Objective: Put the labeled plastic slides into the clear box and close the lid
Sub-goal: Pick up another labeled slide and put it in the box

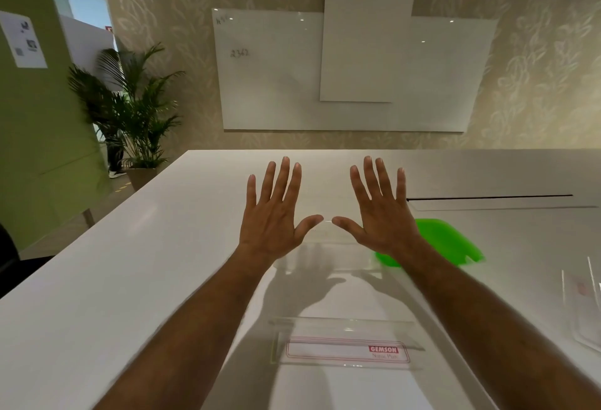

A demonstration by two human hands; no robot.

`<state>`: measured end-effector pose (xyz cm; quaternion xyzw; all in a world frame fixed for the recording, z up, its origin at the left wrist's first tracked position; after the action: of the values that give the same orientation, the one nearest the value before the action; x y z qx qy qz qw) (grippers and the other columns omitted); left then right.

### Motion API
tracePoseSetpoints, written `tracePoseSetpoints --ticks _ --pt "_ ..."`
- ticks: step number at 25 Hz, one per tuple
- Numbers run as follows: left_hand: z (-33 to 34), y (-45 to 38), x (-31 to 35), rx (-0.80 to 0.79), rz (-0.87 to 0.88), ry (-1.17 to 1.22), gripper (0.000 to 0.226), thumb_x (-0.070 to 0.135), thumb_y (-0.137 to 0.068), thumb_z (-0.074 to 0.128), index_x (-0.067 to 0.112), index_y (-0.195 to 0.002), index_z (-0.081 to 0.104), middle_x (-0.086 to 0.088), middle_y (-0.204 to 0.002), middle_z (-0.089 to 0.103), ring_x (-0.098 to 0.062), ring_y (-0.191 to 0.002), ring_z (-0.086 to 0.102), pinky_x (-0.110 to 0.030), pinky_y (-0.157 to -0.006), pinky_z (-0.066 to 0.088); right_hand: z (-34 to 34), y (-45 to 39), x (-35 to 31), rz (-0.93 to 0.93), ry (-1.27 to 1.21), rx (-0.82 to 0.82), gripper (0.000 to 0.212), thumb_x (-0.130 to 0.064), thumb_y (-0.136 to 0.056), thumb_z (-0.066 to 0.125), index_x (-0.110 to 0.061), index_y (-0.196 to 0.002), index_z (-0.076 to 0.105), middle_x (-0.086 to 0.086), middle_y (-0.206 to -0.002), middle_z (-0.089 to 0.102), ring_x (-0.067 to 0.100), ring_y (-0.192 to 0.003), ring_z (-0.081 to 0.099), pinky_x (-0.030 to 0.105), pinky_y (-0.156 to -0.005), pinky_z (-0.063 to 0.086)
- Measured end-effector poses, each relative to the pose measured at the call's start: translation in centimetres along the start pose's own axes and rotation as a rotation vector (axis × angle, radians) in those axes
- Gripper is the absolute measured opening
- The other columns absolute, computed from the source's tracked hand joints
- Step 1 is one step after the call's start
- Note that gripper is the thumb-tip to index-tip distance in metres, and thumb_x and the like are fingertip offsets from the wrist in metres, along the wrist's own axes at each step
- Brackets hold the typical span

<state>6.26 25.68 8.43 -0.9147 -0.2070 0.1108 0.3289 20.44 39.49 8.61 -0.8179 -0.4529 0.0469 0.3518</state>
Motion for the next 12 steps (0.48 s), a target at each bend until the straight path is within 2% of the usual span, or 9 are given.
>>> tracePoseSetpoints --ticks 8,10,12 --pt "-0.5 4.5 1.0 -0.098 0.016 0.131 0.096 0.082 -0.083 0.011 0.023 -0.156 -0.011 -0.004 -0.164 -0.018 -0.025 -0.150 -0.018 -0.056 -0.121 -0.002 -2.1 4.0 -1.2 0.021 -0.090 0.002 0.101 -0.081 -0.083 0.021 -0.014 -0.154 -0.003 0.015 -0.162 -0.009 0.032 -0.149 -0.009 0.064 -0.115 0.003" --pt "-0.6 5.9 1.5 -0.143 0.028 0.210 0.095 0.081 -0.084 0.014 0.025 -0.155 -0.013 -0.002 -0.164 -0.020 -0.022 -0.150 -0.020 -0.053 -0.122 -0.004 -2.5 5.4 -1.7 0.019 -0.138 -0.017 0.099 -0.080 -0.084 0.021 -0.015 -0.154 -0.005 0.013 -0.162 -0.012 0.030 -0.149 -0.012 0.062 -0.116 -0.001" --pt "-0.5 7.4 2.0 -0.192 0.038 0.355 0.093 0.079 -0.085 0.024 0.027 -0.157 -0.005 0.002 -0.165 -0.013 -0.018 -0.151 -0.014 -0.046 -0.123 -0.001 -2.7 6.9 -2.3 0.008 -0.236 -0.067 0.096 -0.079 -0.084 0.022 -0.020 -0.154 -0.009 0.009 -0.162 -0.016 0.026 -0.149 -0.015 0.057 -0.118 -0.005"
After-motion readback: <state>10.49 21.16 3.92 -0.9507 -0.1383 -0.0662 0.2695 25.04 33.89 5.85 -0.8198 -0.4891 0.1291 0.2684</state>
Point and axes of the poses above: each hand's wrist, its own y-axis away from the middle knuckle, its own z-axis out of the palm, x = y × z, the point moved 7 cm from there along -y, towards the middle knuckle
